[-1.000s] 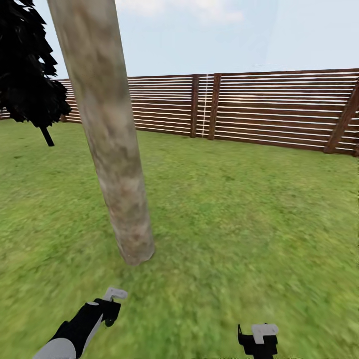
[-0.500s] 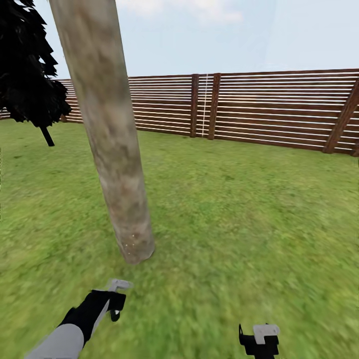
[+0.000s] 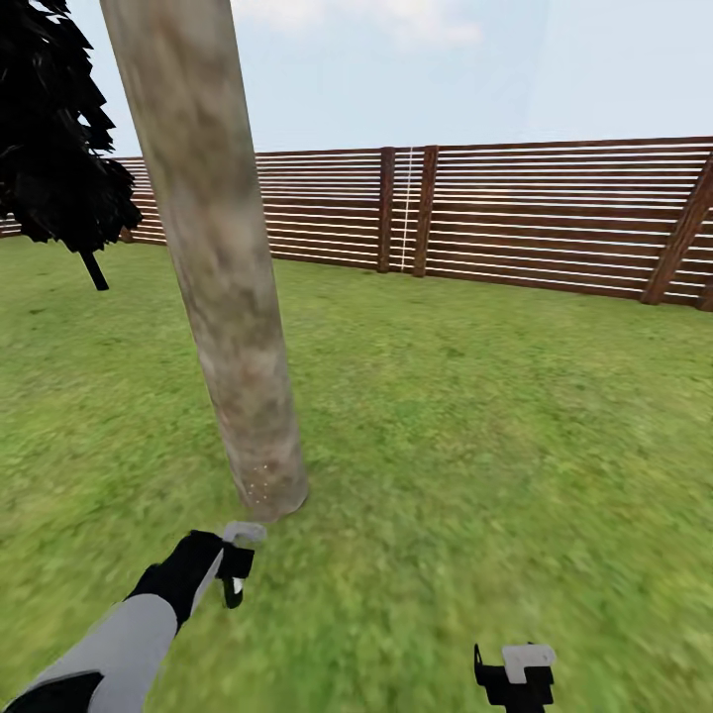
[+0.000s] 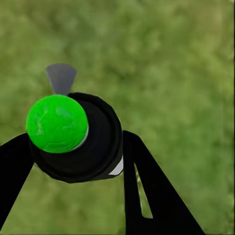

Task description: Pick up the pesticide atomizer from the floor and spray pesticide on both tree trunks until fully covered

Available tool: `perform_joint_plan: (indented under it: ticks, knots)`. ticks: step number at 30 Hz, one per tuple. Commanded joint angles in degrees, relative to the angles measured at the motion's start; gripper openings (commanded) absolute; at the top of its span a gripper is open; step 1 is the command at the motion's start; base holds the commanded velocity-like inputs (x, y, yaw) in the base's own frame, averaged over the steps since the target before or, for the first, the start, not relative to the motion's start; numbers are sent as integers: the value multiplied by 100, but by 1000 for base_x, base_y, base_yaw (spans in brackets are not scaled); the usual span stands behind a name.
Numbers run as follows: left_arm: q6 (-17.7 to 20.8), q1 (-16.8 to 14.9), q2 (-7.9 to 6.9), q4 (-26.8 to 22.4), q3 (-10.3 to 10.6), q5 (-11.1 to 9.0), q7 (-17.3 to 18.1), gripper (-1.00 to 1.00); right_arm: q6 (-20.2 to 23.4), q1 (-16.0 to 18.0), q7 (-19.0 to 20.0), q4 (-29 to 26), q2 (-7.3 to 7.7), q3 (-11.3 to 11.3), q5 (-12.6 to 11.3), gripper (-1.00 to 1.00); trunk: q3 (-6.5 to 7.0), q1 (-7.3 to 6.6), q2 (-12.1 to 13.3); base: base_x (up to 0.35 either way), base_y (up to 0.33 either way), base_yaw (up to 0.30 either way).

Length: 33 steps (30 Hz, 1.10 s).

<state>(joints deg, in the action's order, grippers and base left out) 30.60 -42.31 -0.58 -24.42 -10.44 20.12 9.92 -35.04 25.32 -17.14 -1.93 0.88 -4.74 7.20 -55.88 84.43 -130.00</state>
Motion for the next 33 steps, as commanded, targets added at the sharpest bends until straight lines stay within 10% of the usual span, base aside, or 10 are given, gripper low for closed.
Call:
perform_joint_plan:
  ticks: [1, 6, 10, 18, 24, 29, 33]
  knots:
    - [12, -11, 133, -5, 4, 62, -5, -100, 1, 0, 0, 0, 4, -1, 0, 100, 0, 0, 0, 0, 0, 0]
    - [566, -268, 202, -157, -12, 46, 10, -100, 1, 0, 0, 0, 9, -1, 0, 100, 0, 0, 0, 0, 0, 0]
    - [597, -229, -392, -487, 12, 55, 322, -100, 0, 0, 0, 0, 9, -1, 0, 100, 0, 0, 0, 0, 0, 0]
    - [581, -215, -125, -913, 720, 77, 542, -100, 0, 0, 0, 0, 9, -1, 2, 100, 0, 0, 0, -109, 0, 92]
    - [588, -216, -179, -1167, 727, 64, 547, -100, -1, 0, 0, 0, 9, -1, 2, 100, 0, 0, 0, -21, 0, 4]
    - [646, -259, 195, -1452, 758, 78, 546, -100, 1, 0, 0, 0, 9, -1, 9, 100, 0, 0, 0, 0, 0, 0]
    - [665, -231, 10, -1624, 711, 86, 546, -100, 2, 0, 0, 0, 9, -1, 9, 100, 0, 0, 0, -98, 0, 0]
